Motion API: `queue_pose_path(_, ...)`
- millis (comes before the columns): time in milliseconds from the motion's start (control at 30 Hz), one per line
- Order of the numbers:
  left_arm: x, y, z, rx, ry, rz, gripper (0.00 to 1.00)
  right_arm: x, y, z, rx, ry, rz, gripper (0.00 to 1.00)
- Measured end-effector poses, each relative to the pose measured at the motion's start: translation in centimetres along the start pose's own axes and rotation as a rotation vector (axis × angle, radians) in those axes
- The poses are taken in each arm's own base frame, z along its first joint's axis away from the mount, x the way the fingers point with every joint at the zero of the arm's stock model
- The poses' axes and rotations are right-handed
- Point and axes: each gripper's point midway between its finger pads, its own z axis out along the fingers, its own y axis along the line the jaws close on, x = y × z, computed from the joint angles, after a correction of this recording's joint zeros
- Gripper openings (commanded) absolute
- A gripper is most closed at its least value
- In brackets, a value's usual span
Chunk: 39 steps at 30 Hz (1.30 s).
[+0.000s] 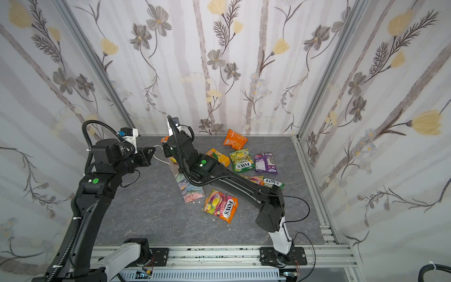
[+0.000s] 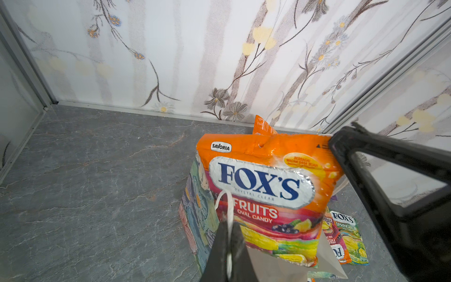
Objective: Place the snacks into the paper bag
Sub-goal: Place the snack in the paper bag.
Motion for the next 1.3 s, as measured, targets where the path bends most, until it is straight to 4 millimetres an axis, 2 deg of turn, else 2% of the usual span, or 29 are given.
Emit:
queue_pose_path(1100,0.0,0.0,-0.5,-0.007,-0.012,0.027,0.00,4.4,0.4,1.4,-0.011,0.109,-0.002,0.00)
queue_pose_path(1233,0.5,0.2,-0.4,-0.010,-0.003,0.024,0.00,4.5,0.5,1.4,-0.022,0.113,-0.002,0.15)
queue_pose_path(1300,0.6,0.2,-0.4,-0.011,-0.002,0.024,0.00,4.5,0.6,1.4,-0.024,0.113,0.004,0.19)
